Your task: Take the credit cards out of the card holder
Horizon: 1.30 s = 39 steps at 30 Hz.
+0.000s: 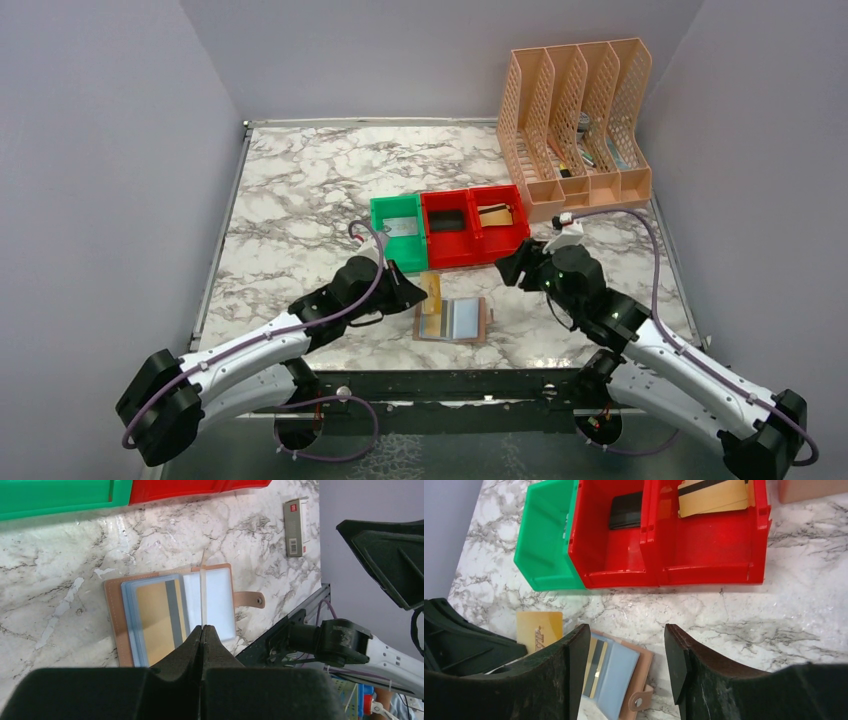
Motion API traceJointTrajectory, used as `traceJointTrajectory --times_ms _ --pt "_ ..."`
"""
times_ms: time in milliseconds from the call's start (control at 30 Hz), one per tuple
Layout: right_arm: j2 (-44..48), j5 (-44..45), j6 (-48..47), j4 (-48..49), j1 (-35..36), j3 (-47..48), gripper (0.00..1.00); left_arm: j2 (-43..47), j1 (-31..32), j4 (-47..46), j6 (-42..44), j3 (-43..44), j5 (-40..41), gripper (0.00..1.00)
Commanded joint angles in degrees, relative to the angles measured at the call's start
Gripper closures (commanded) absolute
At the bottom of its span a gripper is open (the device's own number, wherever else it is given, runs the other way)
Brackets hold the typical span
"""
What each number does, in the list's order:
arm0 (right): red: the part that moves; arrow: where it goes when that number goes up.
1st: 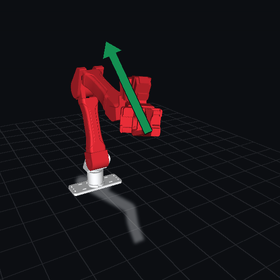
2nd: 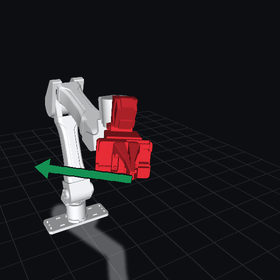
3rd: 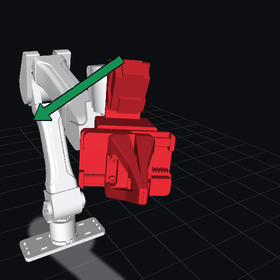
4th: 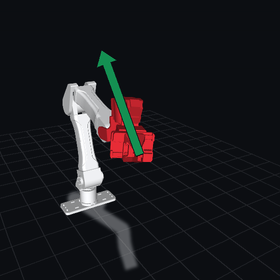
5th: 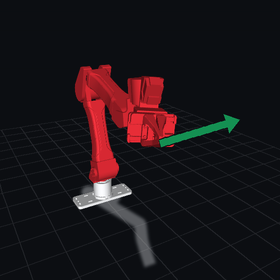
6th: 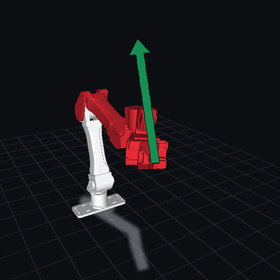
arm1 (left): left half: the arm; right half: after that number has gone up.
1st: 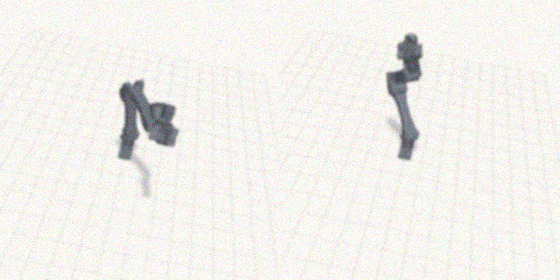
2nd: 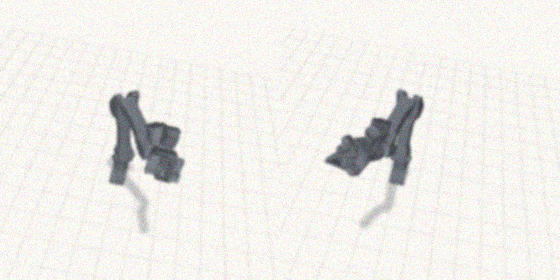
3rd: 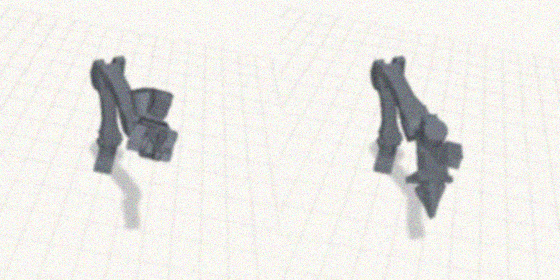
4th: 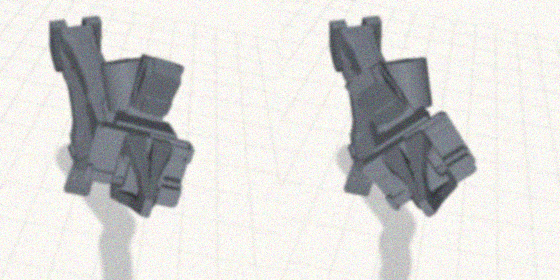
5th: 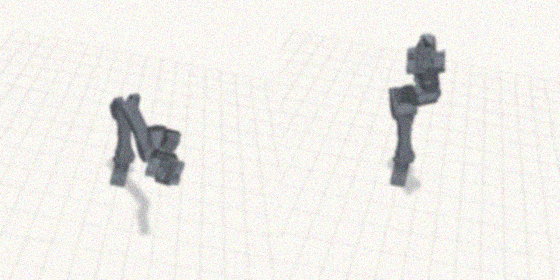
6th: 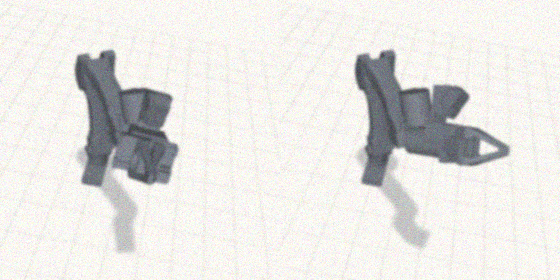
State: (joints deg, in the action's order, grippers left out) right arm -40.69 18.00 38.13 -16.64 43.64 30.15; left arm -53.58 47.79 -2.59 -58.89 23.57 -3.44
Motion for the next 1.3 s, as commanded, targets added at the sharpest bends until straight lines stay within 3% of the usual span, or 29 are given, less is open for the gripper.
traceJointTrajectory --times_ms 0,133,233,300,333,533,633,933,1267 --pt "-3.52 -12.53 -4.83 -0.03 -6.80 2.86 0.43 1.56 -0.72 -3.84 0.85 -1.17 -2.83 1.00" --pt "-8.02 -39.48 -5.46 6.42 -20.06 0.46 0.42 2.00 -0.90 -6.02 -0.35 -2.53 -3.43 1.00" --pt "-10.17 -56.43 -2.06 16.12 -24.26 -3.22 0.40 2.00 -1.03 -9.91 -2.03 -4.05 -4.16 1.00" --pt "-11.89 -61.52 0.32 20.22 -24.30 -4.44 0.02 1.47 -1.03 -12.15 -2.79 -4.69 -4.73 1.00" --pt "-12.43 -62.10 1.26 21.74 -24.30 -5.18 0.00 1.13 -1.03 -13.12 -2.99 -4.99 -5.03 1.00" --pt "-15.67 -67.64 8.28 33.63 -24.22 -11.20 0.01 -0.98 -1.03 -18.30 -3.77 -5.47 -7.96 1.00" --pt "-16.70 -70.01 12.07 40.81 -24.21 -13.62 0.09 -1.85 -1.03 -21.02 -3.88 -5.57 -10.02 1.00" --pt "-18.76 -72.75 15.51 47.33 -24.02 -14.08 0.28 -4.20 -0.94 -29.19 -5.00 -5.26 -14.92 1.00" --pt "-19.23 -70.86 16.88 48.77 -22.55 -14.82 0.38 -6.36 -0.34 -35.82 -6.52 -6.02 -16.97 1.00"
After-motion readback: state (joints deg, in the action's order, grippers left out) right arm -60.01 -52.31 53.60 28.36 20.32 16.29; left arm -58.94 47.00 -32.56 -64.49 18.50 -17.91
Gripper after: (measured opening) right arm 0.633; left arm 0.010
